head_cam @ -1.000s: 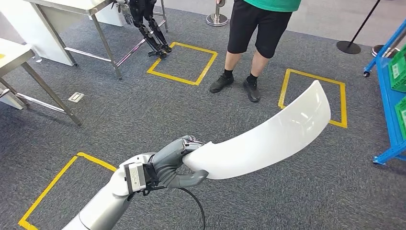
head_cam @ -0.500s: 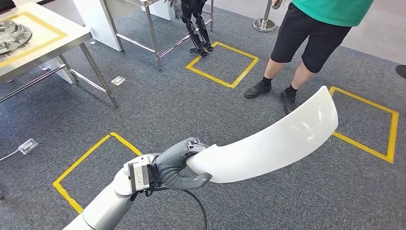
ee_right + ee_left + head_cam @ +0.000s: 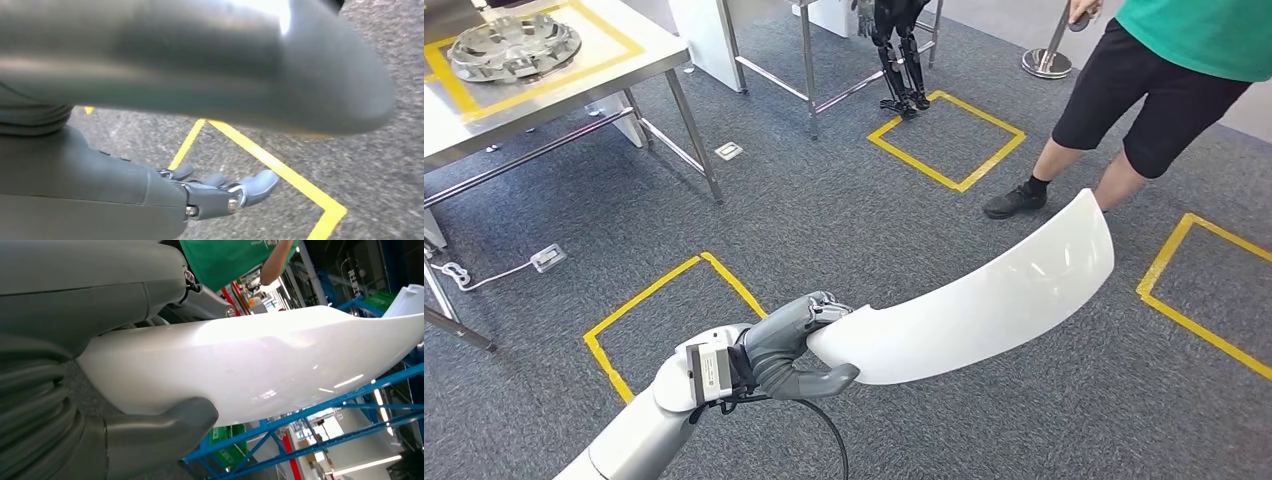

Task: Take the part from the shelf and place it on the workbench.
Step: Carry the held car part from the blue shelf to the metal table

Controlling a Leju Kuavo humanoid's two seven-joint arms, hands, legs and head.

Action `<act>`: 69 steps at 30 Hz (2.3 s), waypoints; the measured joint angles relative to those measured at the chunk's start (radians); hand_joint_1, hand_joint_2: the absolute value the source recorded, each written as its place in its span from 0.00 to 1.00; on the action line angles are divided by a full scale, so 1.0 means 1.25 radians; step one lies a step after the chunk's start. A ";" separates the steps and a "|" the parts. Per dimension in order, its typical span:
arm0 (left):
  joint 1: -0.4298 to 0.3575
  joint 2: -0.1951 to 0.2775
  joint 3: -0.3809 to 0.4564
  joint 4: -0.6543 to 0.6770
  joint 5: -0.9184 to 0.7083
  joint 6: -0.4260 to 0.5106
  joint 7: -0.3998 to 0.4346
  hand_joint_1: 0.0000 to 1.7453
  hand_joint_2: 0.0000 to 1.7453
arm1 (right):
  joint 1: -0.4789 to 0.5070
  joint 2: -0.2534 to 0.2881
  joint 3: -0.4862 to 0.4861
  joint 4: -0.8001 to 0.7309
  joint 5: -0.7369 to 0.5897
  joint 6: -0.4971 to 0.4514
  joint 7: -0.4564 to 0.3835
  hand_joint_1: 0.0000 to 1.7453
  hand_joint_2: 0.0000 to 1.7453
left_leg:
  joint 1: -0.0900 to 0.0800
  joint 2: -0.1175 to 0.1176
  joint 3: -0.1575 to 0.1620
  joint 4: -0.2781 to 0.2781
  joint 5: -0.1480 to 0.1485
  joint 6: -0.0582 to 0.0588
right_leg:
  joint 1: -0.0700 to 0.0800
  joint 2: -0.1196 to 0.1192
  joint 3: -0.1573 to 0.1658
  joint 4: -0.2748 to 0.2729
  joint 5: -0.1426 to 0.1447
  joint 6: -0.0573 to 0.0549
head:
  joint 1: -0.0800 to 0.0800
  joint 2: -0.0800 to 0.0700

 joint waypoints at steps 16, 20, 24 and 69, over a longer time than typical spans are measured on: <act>-0.006 -0.006 -0.012 0.010 0.004 -0.006 0.010 1.00 1.00 | 0.002 0.000 -0.001 0.000 0.007 0.008 -0.029 0.00 0.00 | 0.011 -0.172 -0.019 0.000 0.022 -0.002 | -0.013 0.160 -0.010 0.004 0.004 0.017 | 0.013 0.000; -0.007 -0.004 -0.014 0.009 0.003 -0.006 0.017 1.00 1.00 | -0.001 0.003 -0.001 0.000 0.009 0.008 -0.029 0.00 0.00 | 0.008 -0.119 -0.050 0.058 -0.014 -0.014 | -0.016 0.116 -0.009 -0.003 0.009 -0.007 | 0.005 0.000; -0.005 -0.002 -0.017 0.008 0.003 -0.008 0.022 1.00 1.00 | 0.003 0.003 -0.001 0.000 0.010 0.008 -0.027 0.00 0.00 | 0.009 -0.068 -0.125 0.227 -0.088 -0.021 | -0.011 0.067 -0.009 -0.002 0.006 -0.013 | -0.002 0.000; -0.010 0.005 -0.034 -0.039 -0.018 -0.022 0.031 1.00 1.00 | -0.005 0.004 -0.007 0.000 0.010 0.010 -0.030 0.00 0.00 | 0.012 -0.064 0.006 -0.007 -0.001 0.028 | -0.011 0.098 -0.113 0.202 -0.082 0.036 | 0.009 0.000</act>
